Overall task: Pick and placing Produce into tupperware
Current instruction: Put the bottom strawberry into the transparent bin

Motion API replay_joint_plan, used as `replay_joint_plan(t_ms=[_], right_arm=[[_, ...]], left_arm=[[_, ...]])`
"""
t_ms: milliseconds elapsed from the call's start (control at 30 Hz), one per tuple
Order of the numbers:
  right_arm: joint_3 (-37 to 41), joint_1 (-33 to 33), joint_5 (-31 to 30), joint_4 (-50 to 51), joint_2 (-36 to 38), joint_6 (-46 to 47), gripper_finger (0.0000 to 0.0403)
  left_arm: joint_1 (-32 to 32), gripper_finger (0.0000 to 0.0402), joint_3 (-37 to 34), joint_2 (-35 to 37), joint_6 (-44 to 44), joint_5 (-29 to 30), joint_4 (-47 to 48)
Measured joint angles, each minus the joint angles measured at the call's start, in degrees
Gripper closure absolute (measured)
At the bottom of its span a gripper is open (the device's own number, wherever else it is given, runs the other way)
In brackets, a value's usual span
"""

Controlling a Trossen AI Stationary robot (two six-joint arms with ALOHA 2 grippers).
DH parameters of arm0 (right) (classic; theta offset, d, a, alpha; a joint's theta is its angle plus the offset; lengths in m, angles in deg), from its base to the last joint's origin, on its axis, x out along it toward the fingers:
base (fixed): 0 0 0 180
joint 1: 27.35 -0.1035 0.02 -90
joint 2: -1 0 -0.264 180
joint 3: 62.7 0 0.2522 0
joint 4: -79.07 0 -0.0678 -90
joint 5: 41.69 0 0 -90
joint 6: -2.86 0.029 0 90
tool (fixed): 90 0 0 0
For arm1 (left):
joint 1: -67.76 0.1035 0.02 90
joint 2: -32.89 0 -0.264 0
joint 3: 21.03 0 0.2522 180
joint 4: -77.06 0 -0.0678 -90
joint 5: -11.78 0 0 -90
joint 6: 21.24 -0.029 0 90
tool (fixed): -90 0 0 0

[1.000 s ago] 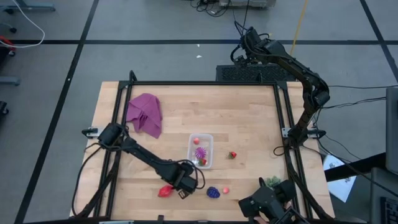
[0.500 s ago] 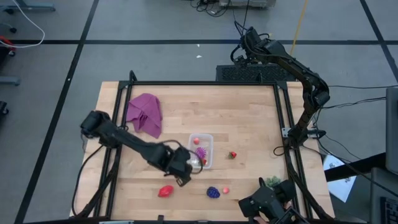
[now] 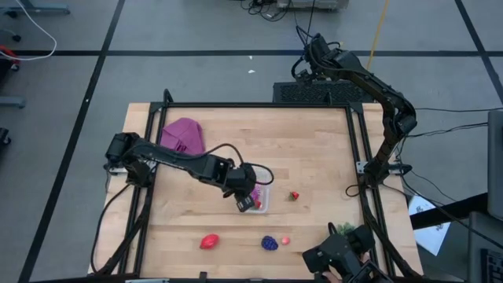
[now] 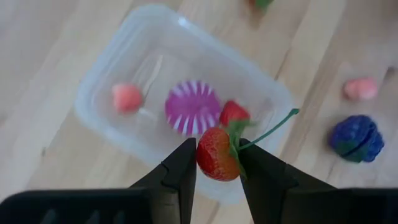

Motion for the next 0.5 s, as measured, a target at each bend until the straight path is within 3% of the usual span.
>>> replay_joint_plan(t_ms=[500], right_arm=[[0.0, 0.3, 0.0, -1.2, 0.0, -1.1, 0.011]], left_arm=[[6.5, 0.0289, 0.0, -3.6, -9.4, 0.2, -6.3]])
